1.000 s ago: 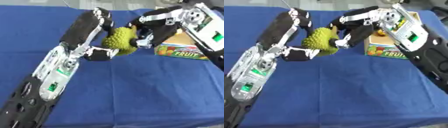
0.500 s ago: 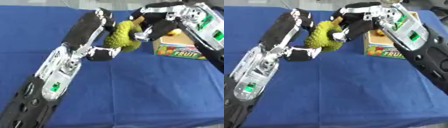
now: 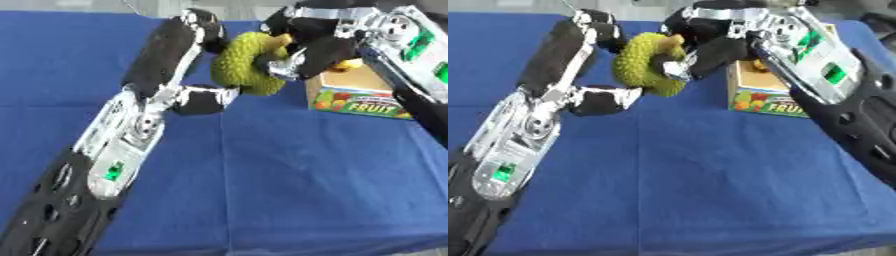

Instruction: Pick up the objects with one hand, pass them to the other hand, and then place them into the box on the other side of the table.

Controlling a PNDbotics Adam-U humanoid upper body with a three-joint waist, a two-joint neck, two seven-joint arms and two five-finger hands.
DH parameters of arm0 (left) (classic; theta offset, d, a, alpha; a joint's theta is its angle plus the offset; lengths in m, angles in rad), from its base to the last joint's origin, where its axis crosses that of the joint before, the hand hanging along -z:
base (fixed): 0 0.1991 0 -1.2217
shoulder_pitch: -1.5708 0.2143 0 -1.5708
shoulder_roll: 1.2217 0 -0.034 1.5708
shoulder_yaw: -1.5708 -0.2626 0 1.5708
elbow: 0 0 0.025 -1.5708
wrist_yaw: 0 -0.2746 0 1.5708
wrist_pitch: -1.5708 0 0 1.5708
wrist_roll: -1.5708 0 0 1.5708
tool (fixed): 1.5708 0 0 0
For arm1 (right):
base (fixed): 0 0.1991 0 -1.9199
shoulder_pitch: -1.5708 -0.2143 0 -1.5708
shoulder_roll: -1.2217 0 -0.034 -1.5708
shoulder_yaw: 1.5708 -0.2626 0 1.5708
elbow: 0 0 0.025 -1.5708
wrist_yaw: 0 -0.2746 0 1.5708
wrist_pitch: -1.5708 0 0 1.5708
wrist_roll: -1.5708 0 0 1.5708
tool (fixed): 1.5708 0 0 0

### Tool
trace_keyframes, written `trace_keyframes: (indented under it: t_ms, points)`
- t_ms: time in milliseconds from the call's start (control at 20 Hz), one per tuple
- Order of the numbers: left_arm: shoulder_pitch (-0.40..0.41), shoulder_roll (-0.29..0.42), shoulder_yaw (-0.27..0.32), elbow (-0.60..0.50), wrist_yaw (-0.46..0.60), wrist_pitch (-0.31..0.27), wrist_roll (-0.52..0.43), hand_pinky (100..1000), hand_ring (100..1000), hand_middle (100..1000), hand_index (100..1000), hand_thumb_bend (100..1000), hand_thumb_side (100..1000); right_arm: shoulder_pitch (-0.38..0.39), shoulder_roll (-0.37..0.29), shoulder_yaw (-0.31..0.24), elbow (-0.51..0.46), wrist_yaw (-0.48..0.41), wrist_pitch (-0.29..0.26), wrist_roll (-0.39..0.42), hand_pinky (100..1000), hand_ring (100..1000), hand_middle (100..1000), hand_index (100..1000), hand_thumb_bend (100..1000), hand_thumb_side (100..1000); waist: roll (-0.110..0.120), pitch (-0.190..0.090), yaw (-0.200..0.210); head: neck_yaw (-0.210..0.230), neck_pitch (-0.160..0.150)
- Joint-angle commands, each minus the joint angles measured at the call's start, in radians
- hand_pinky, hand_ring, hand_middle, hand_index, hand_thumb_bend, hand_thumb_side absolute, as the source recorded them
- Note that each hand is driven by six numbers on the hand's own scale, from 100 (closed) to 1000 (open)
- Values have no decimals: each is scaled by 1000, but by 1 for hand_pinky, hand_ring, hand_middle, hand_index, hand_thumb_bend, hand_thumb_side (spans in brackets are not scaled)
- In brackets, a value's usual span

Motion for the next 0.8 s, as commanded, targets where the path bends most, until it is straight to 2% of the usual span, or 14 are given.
trace_keyframes:
  t_ms: [50, 200, 350, 800]
  points:
    - [-16, -4, 15, -9, -13, 43, 35, 670, 598, 531, 613, 742, 153, -7, -33, -15, -27, -11, 2, -10, 209, 448, 310, 443, 100, 157, -10, -16, -3, 4, -7]
    - [-16, -4, 12, -10, -12, 74, 63, 693, 627, 574, 669, 878, 266, -5, -37, -18, -29, -12, 4, -18, 202, 442, 303, 436, 100, 156, -9, -17, -4, 6, -5]
    - [-15, -5, 7, -8, -4, 79, 68, 722, 659, 604, 711, 989, 370, -7, -39, -21, -32, -14, 5, -30, 196, 436, 297, 428, 100, 151, -8, -16, -5, 7, -4]
    - [-12, -2, 5, -13, 19, 69, 82, 749, 694, 637, 746, 1000, 765, -2, -45, -29, -18, -3, 0, -65, 184, 426, 283, 414, 100, 140, -7, -16, -8, 10, -1]
